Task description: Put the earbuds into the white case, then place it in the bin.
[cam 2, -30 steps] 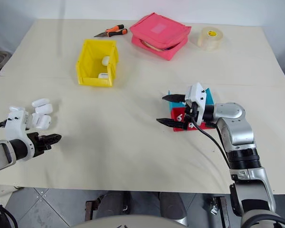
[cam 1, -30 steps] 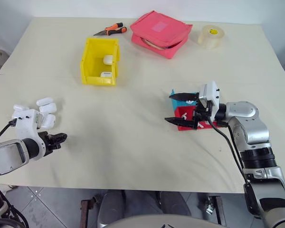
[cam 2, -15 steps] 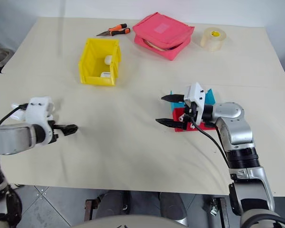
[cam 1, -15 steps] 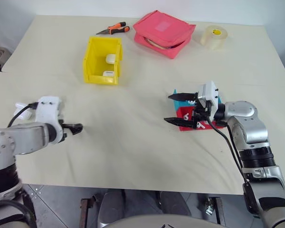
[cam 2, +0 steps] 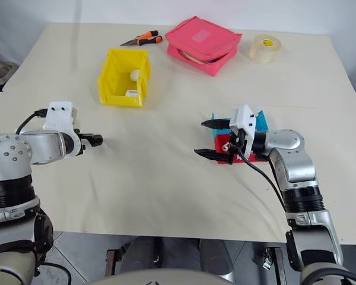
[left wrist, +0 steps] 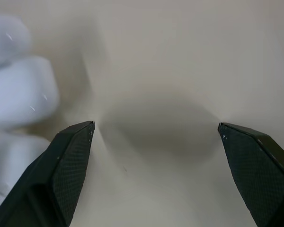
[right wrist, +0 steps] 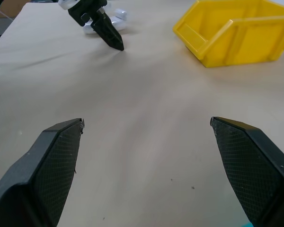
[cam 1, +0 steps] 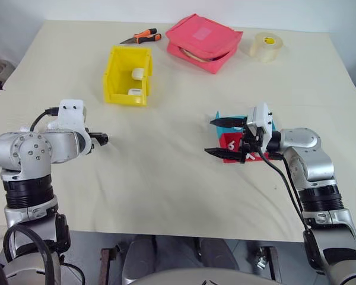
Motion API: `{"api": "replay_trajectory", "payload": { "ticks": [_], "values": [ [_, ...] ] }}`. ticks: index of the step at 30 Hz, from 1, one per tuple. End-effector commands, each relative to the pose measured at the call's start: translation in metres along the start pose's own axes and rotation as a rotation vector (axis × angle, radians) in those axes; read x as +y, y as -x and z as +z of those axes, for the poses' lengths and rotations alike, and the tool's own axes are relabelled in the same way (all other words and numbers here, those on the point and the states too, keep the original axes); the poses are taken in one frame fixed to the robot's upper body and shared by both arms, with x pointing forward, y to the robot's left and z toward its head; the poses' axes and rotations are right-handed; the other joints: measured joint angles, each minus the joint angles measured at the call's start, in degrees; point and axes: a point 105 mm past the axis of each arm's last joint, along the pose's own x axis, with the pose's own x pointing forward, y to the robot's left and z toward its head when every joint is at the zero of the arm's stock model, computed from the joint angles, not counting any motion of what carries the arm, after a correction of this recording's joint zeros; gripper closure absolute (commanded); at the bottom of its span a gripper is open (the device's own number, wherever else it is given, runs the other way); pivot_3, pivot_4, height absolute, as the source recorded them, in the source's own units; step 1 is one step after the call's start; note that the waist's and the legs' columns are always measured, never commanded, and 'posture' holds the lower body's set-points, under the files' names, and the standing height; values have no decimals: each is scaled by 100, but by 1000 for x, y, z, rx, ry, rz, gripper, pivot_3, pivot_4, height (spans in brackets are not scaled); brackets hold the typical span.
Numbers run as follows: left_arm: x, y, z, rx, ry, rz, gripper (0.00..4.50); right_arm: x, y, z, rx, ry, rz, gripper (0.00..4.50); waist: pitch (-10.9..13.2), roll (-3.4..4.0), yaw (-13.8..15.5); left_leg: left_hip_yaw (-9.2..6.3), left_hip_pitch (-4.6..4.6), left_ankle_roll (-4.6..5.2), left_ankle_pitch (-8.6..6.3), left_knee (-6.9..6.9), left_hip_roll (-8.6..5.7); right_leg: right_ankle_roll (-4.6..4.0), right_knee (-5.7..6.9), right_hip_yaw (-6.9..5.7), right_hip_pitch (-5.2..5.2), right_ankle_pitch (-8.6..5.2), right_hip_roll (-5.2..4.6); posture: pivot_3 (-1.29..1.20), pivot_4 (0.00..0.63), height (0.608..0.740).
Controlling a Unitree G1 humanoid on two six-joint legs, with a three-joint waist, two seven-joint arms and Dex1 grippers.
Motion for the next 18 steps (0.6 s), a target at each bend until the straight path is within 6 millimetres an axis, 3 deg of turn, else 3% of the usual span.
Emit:
{"api": "replay_trajectory", "payload": {
  "ticks": [1,9,18],
  "values": [
    [14,-3,4,-14,28,72,67,0,2,13,-24,55,-6,0,0,0,-22,-2,0,0,0,0,0,0,-1,0,0,0,-1,0,150,740],
    [31,3,5,-10,45,124,67,0,3,13,-23,51,-18,0,0,-1,-74,-16,-2,1,-1,-4,2,0,-2,1,-4,0,-2,0,150,740],
    [52,21,-26,45,-42,87,67,0,4,12,-21,49,-21,0,3,-5,-151,-1,-12,-1,-8,-19,10,0,-2,21,-32,0,-13,0,150,740]
  ]
}}
